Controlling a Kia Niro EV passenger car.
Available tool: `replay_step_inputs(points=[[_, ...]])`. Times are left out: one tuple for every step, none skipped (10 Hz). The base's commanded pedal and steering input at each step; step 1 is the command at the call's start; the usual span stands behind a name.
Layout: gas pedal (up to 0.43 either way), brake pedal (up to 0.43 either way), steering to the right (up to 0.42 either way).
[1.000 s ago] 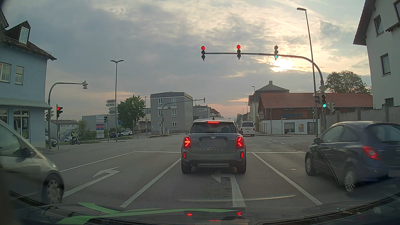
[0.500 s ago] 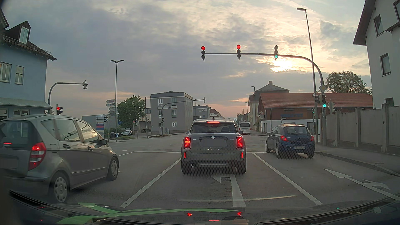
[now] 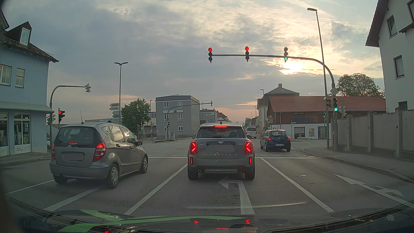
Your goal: Follow the waypoints while adhering to traffic rules and regulations
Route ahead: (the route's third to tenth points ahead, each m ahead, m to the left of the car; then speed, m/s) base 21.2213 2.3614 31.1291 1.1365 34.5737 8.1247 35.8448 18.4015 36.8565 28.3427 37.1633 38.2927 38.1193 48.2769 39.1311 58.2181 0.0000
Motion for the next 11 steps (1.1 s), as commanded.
replay_step_inputs(points=[[0.000, 0.232, -0.010], [0.000, 0.232, -0.011], [0.000, 0.232, -0.011], [0.000, 0.232, -0.011], [0.000, 0.232, -0.011], [0.000, 0.232, -0.011], [0.000, 0.232, -0.011], [0.000, 0.232, -0.010], [0.000, 0.232, -0.011], [0.000, 0.232, -0.011], [0.000, 0.232, -0.011]])
